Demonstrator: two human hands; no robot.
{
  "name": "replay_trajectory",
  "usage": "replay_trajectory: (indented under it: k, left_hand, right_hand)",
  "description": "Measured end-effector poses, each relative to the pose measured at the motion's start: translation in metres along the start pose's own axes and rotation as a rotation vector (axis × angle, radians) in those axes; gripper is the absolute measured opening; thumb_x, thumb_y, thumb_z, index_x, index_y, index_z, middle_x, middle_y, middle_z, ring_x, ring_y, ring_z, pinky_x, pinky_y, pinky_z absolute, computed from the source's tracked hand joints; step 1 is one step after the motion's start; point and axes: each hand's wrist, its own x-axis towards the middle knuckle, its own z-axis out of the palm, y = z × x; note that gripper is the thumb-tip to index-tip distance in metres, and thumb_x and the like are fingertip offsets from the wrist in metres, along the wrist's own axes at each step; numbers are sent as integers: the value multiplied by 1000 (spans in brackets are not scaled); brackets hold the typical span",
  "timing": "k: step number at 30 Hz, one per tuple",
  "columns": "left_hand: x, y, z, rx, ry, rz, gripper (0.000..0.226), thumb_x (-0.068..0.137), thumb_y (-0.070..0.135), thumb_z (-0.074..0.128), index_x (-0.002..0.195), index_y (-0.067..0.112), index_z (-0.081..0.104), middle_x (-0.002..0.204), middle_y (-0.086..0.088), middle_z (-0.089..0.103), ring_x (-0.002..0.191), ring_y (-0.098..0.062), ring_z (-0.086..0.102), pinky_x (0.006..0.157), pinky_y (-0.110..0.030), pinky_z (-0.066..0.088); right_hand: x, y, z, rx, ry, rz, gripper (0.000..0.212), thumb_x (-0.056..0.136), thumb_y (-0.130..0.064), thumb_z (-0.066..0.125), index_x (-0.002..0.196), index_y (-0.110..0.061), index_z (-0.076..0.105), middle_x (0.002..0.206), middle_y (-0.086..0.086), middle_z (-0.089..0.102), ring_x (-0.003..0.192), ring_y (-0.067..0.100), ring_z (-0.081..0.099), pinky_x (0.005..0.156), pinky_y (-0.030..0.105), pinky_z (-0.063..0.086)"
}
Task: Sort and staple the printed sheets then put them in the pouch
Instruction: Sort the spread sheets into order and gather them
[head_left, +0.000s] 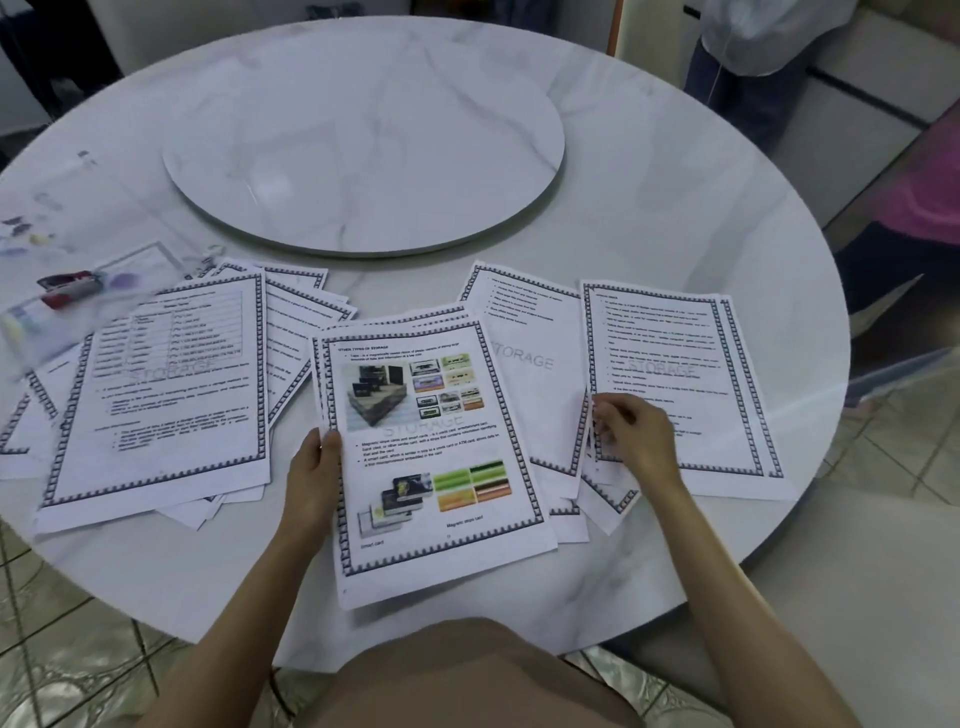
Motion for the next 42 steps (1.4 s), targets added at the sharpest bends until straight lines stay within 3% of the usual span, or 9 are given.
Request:
replay_trajectory:
  k: [3, 6, 10, 15, 22, 35, 37, 39, 42]
  left_hand:
    - [0, -1, 1, 6, 4, -9, 24, 99, 29, 35, 106, 15, 53, 99, -3, 64, 92, -23, 61, 80, -35, 48]
    - [0, -4, 1, 18, 7, -26, 24, 99, 31, 37, 107, 15, 53, 105, -9, 63, 95, -27, 62, 86, -42, 49]
    - [-2, -5, 3, 36, 17, -17, 22, 98, 29, 39, 109, 15, 52, 107, -9, 63, 96, -29, 61, 85, -40, 48]
    - [-3, -6, 4, 63, 34, -17, 20, 97, 28, 41, 108, 16, 53, 106, -10, 62, 97, -30, 61, 85, -42, 48]
    - [-3, -6, 4, 98, 44, -12, 27, 96, 28, 44, 116, 11, 52, 109, -9, 61, 97, -29, 59, 85, -41, 46]
    - [-8, -1, 7, 132, 70, -3, 15, 95, 22, 47, 110, 16, 49, 108, -6, 58, 101, -29, 57, 84, -37, 44]
    - [-11, 2, 8, 124, 73, 23, 20, 96, 19, 45, 115, 15, 48, 111, -3, 56, 103, -26, 55, 84, -34, 41]
    - [-14, 6, 10, 111, 83, 43, 32, 98, 16, 41, 129, 10, 43, 118, 0, 51, 107, -19, 50, 89, -30, 37]
    - [-13, 3, 8, 91, 116, 55, 36, 99, 15, 37, 135, 10, 37, 123, -4, 51, 112, -22, 51, 92, -30, 37]
  right_hand:
    - [13, 10, -30, -79, 96, 7, 19, 89, -10, 56, 104, -6, 67, 83, 10, 68, 63, -5, 61, 64, 9, 49]
    - [21, 17, -56, -207, 197, 6, 24, 89, -12, 57, 110, -4, 65, 107, 15, 67, 99, 25, 63, 88, 24, 43]
    - [32, 35, -84, -350, 290, 37, 32, 86, -12, 61, 114, 3, 61, 115, 27, 57, 106, 39, 56, 93, 31, 40]
    - [40, 42, -100, -595, 271, 252, 66, 79, -30, 70, 127, 7, 45, 130, 30, 37, 121, 44, 34, 101, 49, 34]
    - [40, 46, -101, -625, 204, 297, 72, 78, -31, 70, 129, 9, 38, 131, 30, 33, 123, 43, 30, 99, 50, 34]
    - [44, 42, -100, -514, 256, 279, 70, 76, -22, 73, 132, 2, 40, 133, 28, 35, 126, 42, 32, 102, 50, 32]
    - [46, 41, -103, -443, 269, 236, 50, 81, -13, 66, 124, 7, 50, 125, 30, 48, 115, 41, 46, 91, 44, 41]
    - [46, 40, -107, -349, 281, 184, 29, 87, -9, 58, 102, 16, 59, 104, 34, 60, 91, 42, 56, 70, 36, 43]
    - [46, 39, -113, -264, 279, 164, 32, 91, -12, 50, 92, 20, 55, 95, 38, 59, 82, 47, 53, 61, 34, 35]
